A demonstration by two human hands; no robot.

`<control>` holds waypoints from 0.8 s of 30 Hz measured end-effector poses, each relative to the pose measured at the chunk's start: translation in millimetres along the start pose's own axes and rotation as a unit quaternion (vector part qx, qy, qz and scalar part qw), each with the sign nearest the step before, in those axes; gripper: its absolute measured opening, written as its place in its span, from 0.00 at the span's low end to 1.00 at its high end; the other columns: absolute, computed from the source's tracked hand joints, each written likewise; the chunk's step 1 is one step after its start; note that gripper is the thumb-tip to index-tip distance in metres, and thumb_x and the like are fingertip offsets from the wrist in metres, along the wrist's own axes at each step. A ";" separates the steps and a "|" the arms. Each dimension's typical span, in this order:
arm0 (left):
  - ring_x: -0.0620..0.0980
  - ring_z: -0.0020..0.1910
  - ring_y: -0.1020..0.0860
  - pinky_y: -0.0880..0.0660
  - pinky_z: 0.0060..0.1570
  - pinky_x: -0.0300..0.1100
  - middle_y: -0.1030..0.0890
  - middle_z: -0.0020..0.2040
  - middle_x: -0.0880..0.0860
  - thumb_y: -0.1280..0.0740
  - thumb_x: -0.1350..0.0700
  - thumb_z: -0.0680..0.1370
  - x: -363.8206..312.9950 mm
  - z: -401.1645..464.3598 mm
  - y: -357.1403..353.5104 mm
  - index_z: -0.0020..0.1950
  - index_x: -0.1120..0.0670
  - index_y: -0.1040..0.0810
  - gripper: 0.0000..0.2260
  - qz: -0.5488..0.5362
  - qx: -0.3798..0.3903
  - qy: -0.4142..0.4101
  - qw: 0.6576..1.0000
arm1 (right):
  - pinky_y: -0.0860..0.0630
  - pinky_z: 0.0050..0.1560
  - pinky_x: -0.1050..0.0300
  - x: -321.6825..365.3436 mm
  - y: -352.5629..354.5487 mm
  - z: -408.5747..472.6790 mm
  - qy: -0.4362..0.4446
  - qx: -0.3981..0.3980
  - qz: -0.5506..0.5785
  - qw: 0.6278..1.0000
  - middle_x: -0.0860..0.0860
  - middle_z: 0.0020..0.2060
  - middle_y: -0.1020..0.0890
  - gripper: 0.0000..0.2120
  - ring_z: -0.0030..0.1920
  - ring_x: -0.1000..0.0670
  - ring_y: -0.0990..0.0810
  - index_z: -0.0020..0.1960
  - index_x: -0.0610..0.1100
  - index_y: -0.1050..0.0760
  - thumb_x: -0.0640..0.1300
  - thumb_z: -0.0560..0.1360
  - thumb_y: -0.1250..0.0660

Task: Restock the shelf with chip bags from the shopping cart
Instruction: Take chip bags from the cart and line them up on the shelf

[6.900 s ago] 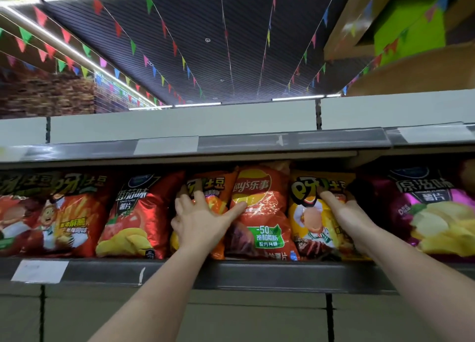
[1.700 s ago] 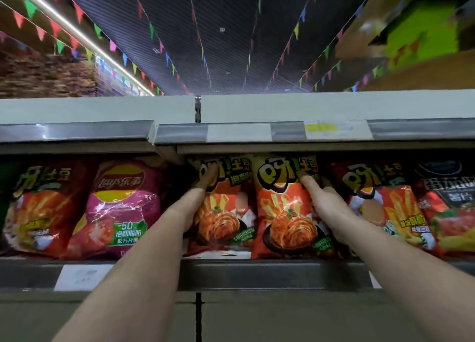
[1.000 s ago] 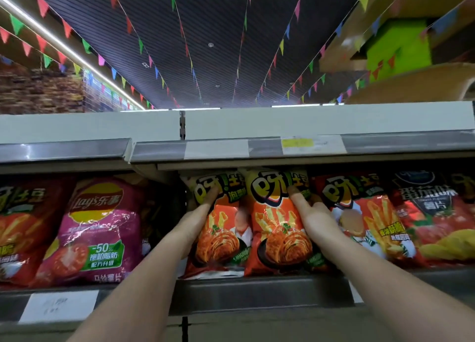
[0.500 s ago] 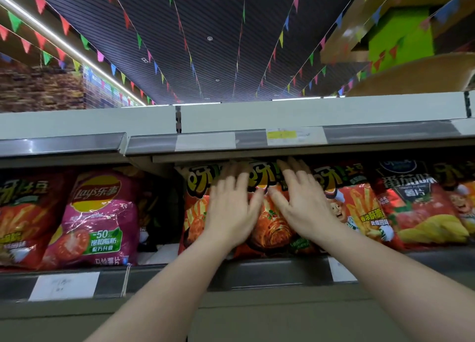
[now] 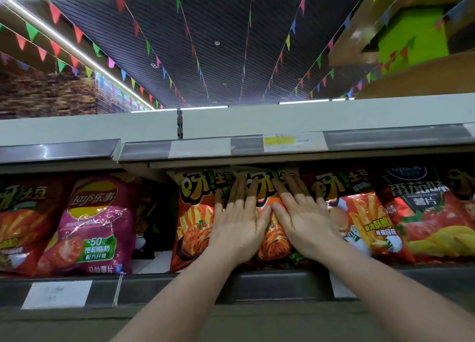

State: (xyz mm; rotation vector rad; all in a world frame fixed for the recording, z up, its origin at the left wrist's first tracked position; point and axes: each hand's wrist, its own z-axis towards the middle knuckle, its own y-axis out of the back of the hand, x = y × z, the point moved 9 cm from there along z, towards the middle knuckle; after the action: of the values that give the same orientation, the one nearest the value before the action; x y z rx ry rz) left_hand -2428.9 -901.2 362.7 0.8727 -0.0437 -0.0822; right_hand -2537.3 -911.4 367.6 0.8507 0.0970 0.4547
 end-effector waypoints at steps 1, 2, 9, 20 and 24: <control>0.53 0.75 0.44 0.58 0.73 0.54 0.45 0.77 0.56 0.60 0.42 0.81 0.2 0.3 0.8 0.78 0.53 0.51 0.27 -0.003 0.007 0.001 1.000 | 0.45 0.68 0.50 -0.1 0.4 0.5 -0.002 0.006 0.005 1.000 0.48 0.68 0.32 0.27 0.68 0.47 0.35 0.74 0.50 0.43 0.59 0.80 0.62; 0.54 0.74 0.42 0.55 0.73 0.54 0.42 0.76 0.57 0.59 0.42 0.81 0.7 0.1 2.0 0.77 0.53 0.49 0.27 -0.006 0.014 0.004 1.000 | 0.45 0.68 0.50 -0.5 0.5 1.1 -0.005 0.012 0.012 1.000 0.47 0.68 0.32 0.25 0.68 0.46 0.35 0.73 0.50 0.43 0.57 0.81 0.60; 0.55 0.74 0.41 0.51 0.73 0.49 0.38 0.74 0.57 0.54 0.42 0.81 6.9 -11.5 26.5 0.76 0.54 0.43 0.27 -0.055 -0.059 0.009 0.997 | 0.43 0.67 0.52 16.5 26.8 -1.6 0.033 -0.054 0.077 0.995 0.43 0.69 0.32 0.25 0.69 0.43 0.36 0.74 0.44 0.42 0.53 0.81 0.49; 0.56 0.66 0.30 0.37 0.66 0.49 0.28 0.67 0.56 0.52 0.44 0.74 84.4 -74.9 56.3 0.69 0.57 0.30 0.30 -0.016 -0.166 0.091 0.982 | 0.53 0.73 0.60 121.8 22.5 -21.3 0.233 -0.070 0.195 0.950 0.49 0.72 0.35 0.21 0.76 0.51 0.48 0.71 0.45 0.34 0.44 0.78 0.41; 0.53 0.69 0.36 0.41 0.68 0.45 0.33 0.71 0.53 0.42 0.51 0.80 127.1 -104.6 65.0 0.73 0.54 0.35 0.21 -0.001 -0.148 0.175 0.973 | 0.50 0.72 0.60 150.8 11.1 -27.2 0.259 -0.040 0.220 0.939 0.51 0.72 0.35 0.21 0.75 0.53 0.47 0.71 0.47 0.34 0.44 0.78 0.42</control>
State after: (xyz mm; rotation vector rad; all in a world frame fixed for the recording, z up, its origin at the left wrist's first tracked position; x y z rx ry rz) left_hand -2291.3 -791.2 345.9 0.5785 0.2938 0.0632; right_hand -2412.5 -821.8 372.3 0.6518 0.3757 1.0954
